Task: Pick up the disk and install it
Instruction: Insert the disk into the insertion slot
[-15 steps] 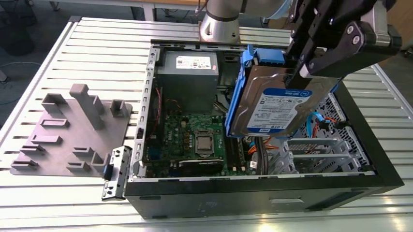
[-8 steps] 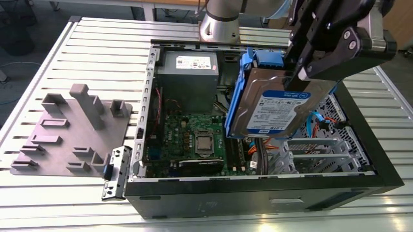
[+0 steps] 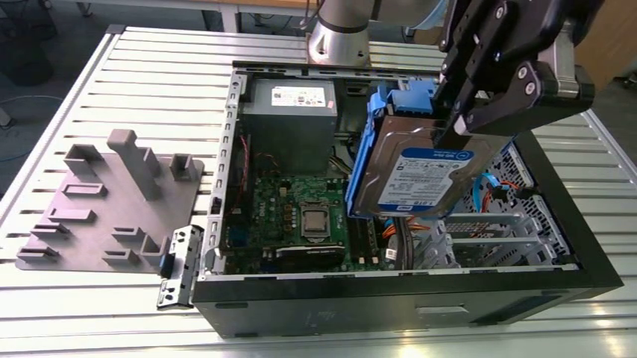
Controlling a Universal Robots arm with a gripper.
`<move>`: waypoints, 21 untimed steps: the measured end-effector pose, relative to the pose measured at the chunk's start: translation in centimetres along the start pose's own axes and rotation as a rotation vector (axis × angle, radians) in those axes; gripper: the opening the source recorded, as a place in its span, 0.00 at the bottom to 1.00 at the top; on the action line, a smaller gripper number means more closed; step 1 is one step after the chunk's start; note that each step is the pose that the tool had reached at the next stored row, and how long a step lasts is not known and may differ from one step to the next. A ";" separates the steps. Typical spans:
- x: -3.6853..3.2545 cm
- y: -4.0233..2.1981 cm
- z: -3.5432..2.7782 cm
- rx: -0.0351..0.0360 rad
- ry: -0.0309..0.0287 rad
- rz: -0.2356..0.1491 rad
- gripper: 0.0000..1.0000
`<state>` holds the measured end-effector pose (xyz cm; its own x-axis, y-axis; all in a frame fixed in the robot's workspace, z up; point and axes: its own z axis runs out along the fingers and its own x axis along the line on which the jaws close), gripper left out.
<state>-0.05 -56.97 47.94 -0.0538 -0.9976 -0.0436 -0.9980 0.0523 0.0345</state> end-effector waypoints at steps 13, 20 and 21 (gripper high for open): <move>-0.19 -3.64 0.05 -0.0091 0.0003 0.001 0.35; -0.27 -5.22 0.14 -0.0122 0.0007 0.001 0.35; -0.28 -5.42 0.16 -0.0125 0.0006 0.001 0.35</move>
<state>5.37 -56.97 47.60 -0.0547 -0.9976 -0.0430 -0.9975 0.0526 0.0470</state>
